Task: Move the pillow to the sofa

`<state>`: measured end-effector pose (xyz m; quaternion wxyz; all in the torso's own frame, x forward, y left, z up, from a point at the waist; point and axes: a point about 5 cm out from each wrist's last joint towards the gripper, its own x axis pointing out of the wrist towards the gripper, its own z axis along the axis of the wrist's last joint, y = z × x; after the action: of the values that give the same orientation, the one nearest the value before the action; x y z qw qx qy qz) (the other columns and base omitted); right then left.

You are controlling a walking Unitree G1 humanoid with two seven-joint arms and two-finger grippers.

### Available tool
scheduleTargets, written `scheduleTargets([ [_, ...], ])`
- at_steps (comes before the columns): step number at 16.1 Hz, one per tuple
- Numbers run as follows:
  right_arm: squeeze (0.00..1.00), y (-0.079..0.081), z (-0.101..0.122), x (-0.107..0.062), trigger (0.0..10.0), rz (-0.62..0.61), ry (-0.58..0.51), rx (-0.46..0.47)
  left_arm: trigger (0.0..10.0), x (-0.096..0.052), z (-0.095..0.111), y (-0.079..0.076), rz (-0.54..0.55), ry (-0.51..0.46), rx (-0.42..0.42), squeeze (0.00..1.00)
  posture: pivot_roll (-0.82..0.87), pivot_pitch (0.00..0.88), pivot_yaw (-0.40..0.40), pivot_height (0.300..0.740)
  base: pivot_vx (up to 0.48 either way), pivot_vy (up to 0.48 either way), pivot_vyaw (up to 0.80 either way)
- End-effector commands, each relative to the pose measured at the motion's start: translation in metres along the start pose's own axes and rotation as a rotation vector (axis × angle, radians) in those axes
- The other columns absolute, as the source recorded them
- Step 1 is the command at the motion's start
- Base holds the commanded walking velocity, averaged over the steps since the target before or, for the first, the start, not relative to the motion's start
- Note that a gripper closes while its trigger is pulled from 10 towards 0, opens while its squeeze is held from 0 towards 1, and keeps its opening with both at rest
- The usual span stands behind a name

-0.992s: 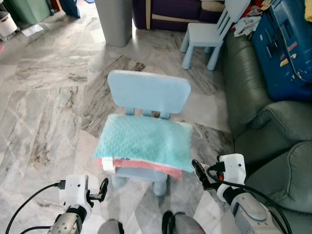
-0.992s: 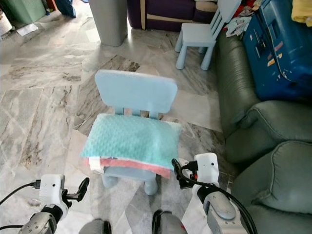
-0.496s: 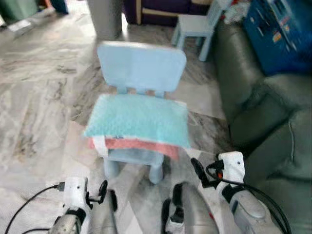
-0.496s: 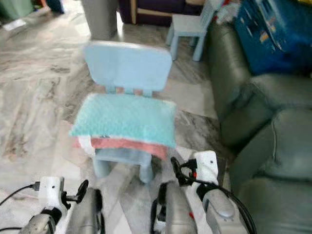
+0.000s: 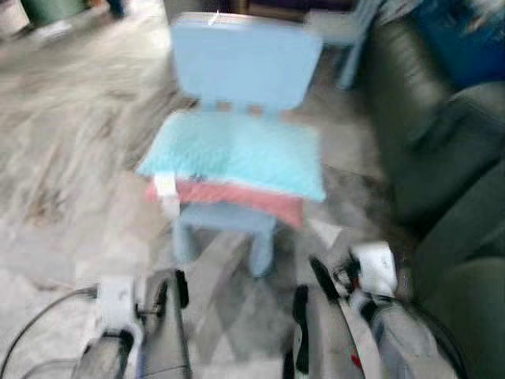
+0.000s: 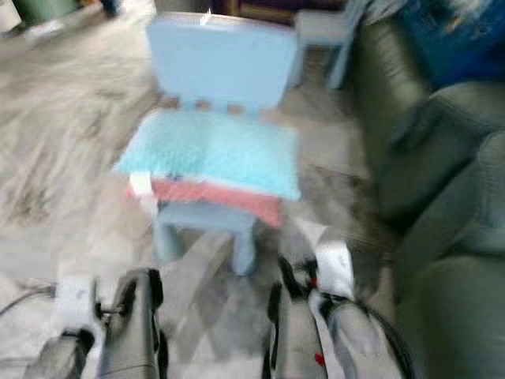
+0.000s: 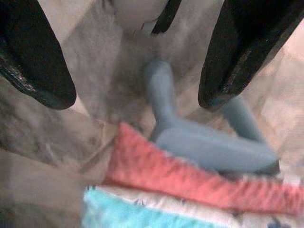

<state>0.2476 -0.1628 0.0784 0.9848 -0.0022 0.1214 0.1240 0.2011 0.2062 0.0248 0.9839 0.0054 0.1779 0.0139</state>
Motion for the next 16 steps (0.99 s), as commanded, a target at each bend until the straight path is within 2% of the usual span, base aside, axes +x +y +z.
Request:
scheduleTargets([
  [1, 0.00, 0.000, -0.007, -0.003, 10.0, 0.000, 0.025, 0.006, 10.0, -0.004, -0.013, 0.003, 0.016, 0.065, 0.022, 0.00, 0.01, 0.239, -0.047, 0.438, 0.000, 0.000, 0.00],
  [5, 0.00, -0.002, 0.001, 0.005, 10.0, 0.008, -0.007, -0.003, 10.0, 0.006, 0.003, 0.014, 0.080, 0.002, 0.045, 0.00, 0.01, 0.235, -0.049, 0.389, 0.000, 0.000, 0.00],
  [9, 0.00, -0.005, 0.019, 0.016, 10.0, 0.020, -0.073, -0.051, 10.0, 0.021, 0.034, 0.021, 0.129, -0.110, 0.042, 0.00, 0.01, 0.225, -0.046, 0.385, 0.000, 0.000, 0.00],
  [10, 0.00, -0.008, 0.035, 0.024, 10.0, 0.013, -0.122, -0.069, 10.0, 0.032, 0.056, 0.023, 0.143, -0.181, 0.036, 0.00, 0.01, 0.225, -0.042, 0.385, 0.000, 0.000, 0.00],
  [14, 0.00, -0.014, 0.082, 0.039, 10.0, 0.002, -0.270, -0.103, 10.0, 0.056, 0.110, 0.032, 0.156, -0.311, -0.019, 0.00, 0.00, 0.228, -0.033, 0.385, 0.000, 0.000, 0.00],
  [15, 0.00, -0.016, 0.104, 0.047, 10.0, 0.012, -0.322, -0.105, 10.0, 0.070, 0.135, 0.037, 0.152, -0.360, -0.021, 0.00, 0.00, 0.232, -0.032, 0.385, 0.000, 0.000, 0.00],
  [16, 0.00, -0.015, 0.113, 0.051, 10.0, 0.026, -0.346, -0.103, 10.0, 0.076, 0.146, 0.041, 0.165, -0.380, -0.022, 0.00, 0.00, 0.238, -0.031, 0.385, 0.000, 0.000, 0.00],
])
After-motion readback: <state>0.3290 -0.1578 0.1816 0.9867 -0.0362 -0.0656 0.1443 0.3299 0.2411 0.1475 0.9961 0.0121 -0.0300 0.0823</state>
